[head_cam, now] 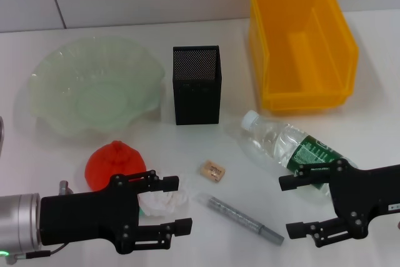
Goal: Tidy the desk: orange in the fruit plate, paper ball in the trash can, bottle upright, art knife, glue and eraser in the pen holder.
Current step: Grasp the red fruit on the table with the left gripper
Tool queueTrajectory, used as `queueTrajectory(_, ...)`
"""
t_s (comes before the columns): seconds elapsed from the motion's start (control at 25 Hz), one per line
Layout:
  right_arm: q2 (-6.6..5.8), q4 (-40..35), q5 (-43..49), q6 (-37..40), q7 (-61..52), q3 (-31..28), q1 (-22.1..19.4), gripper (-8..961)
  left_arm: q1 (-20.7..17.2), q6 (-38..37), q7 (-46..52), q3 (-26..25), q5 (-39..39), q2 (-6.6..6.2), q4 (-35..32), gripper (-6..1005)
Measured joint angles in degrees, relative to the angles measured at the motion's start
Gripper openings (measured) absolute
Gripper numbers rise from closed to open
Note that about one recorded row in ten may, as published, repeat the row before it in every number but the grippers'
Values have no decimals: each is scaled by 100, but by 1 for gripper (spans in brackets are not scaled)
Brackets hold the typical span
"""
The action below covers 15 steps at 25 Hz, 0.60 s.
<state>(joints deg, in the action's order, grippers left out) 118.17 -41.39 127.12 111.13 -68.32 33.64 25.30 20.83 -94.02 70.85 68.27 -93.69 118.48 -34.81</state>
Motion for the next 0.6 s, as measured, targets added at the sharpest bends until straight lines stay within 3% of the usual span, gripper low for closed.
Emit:
queueTrajectory(0.16,74,56,-19,-95,10,-5,25,788,0,-6,-8,13,0,0,0,782)
queueTrajectory(0.6,77,214,-18,-190,75,-19,113,788,-71,-249,-207,-161,32,-20,-93,778)
